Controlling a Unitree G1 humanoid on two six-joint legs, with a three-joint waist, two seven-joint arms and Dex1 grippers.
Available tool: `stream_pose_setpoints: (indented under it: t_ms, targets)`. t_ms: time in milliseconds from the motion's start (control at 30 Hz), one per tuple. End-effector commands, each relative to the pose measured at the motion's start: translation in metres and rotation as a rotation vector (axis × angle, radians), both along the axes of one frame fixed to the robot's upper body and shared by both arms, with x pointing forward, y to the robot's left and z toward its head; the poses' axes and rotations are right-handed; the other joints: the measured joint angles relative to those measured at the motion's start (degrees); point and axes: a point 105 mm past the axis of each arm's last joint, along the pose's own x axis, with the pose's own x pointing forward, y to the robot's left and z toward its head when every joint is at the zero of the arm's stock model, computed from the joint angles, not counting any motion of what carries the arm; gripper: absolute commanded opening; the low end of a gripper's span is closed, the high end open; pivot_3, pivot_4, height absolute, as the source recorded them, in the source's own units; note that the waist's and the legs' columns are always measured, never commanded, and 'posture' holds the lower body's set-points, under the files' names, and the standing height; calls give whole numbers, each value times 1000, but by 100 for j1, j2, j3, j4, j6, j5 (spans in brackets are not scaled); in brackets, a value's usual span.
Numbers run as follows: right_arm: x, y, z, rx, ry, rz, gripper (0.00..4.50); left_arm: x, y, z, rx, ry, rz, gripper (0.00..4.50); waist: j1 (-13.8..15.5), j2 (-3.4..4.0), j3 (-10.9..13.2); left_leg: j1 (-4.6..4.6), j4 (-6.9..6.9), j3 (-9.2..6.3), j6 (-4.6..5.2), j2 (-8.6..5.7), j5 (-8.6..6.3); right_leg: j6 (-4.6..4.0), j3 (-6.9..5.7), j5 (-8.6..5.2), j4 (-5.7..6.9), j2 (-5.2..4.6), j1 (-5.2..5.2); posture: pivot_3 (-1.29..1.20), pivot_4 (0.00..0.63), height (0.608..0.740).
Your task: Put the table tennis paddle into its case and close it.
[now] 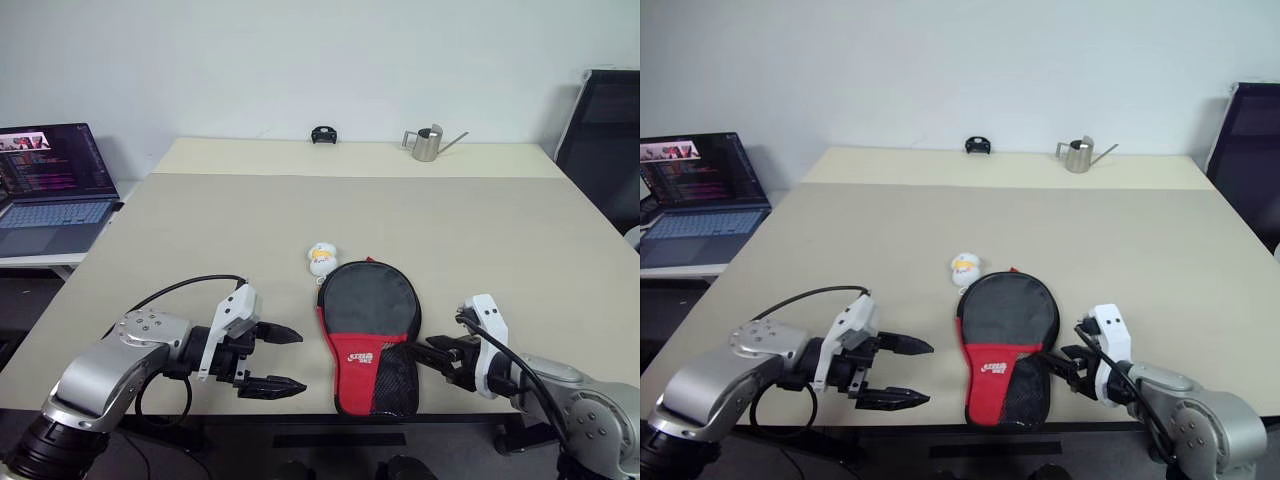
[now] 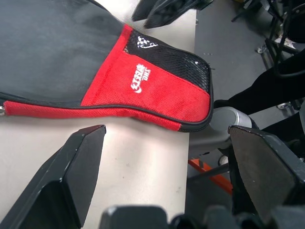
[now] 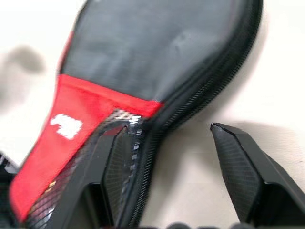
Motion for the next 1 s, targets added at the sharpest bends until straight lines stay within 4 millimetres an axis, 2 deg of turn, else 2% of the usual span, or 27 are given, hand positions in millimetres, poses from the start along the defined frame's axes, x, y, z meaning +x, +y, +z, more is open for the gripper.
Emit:
stream_pose_setpoints:
  t_ms: [33, 167, 200, 300, 367, 633, 733, 833, 1000]
  targets:
    - [-3, 0, 19, 11, -79, 62, 3083, 1, -2, 4, -9, -27, -15, 4500, -1, 1, 1, 0, 0, 1, 0, 0, 0, 0, 1, 0, 0, 0, 0, 0, 150, 740]
    - [7, 3, 41, 7, -185, 120, 4345, 6, -1, 6, -15, -38, -1, 4500, -5, 2, 1, 2, 0, 1, 0, 0, 0, 0, 0, 0, 2, 1, 0, 0, 150, 740]
    - [11, 7, 47, 0, -222, 141, 4492, 10, 0, 7, -17, -46, 16, 4500, -6, 2, 1, 2, 0, 1, 1, 0, 0, 0, -1, 0, 2, 1, 1, 0, 150, 740]
    - [21, 13, 58, -28, -303, 180, 4492, 21, 1, 11, -31, -64, 74, 4500, -9, 2, 1, 2, 0, 1, 0, 0, 0, 0, -2, 0, 2, 3, 0, 0, 150, 740]
    - [28, 23, 62, -51, -342, 242, 4492, 37, 4, 14, -39, -102, 167, 4500, -8, 1, 1, 1, 0, 1, 1, 0, 0, 0, -2, 0, 1, 2, 1, 0, 150, 740]
    - [53, 59, 62, -56, -434, 413, 4492, 73, 16, 26, -43, -210, 403, 4500, -16, 0, 2, 0, 2, 0, 0, -1, 0, 0, -1, 1, 1, 2, -2, 0, 150, 740]
    - [66, 70, 55, -60, -450, 437, 4492, 84, 22, 29, -36, -240, 486, 4500, -15, 0, 2, -1, 4, 0, 0, -1, 1, 0, 0, 1, 1, 2, -2, 0, 150, 740]
    - [77, 75, 39, -89, -441, 431, 4492, 93, 27, 30, -27, -262, 558, 4500, -10, 0, 2, -1, 3, -1, 0, -1, 1, 0, -2, 1, 1, 2, -2, 0, 150, 740]
    - [79, 76, 21, -106, -414, 407, 4492, 106, 30, 27, -25, -255, 650, 4500, 4, 0, 2, -7, 4, -1, -1, -4, 1, 0, -2, 1, 0, -3, -6, 0, 150, 740]
